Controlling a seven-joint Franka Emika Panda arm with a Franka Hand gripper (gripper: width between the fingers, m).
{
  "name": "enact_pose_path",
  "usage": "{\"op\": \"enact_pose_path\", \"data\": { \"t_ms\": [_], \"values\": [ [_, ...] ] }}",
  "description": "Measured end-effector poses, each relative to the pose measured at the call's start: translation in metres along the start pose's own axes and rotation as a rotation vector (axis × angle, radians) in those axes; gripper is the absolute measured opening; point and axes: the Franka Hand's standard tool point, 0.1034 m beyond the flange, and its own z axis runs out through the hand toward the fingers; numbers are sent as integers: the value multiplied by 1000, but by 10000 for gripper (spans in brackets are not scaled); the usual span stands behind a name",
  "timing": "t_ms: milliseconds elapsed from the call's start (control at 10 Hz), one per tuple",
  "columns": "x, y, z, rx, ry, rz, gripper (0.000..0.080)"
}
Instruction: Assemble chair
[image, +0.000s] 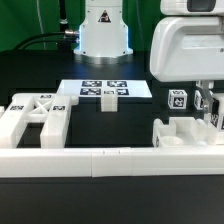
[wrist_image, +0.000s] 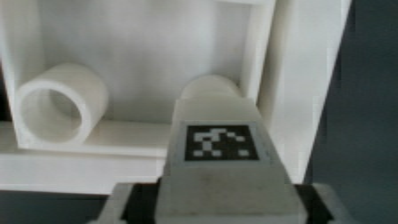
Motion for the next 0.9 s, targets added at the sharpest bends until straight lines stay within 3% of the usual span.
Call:
{"op": "enact_pose_path", "data": {
  "t_ms": [900],
  "values": [
    [-5,-7,3,-5,-16,1042,285]
  ]
}}
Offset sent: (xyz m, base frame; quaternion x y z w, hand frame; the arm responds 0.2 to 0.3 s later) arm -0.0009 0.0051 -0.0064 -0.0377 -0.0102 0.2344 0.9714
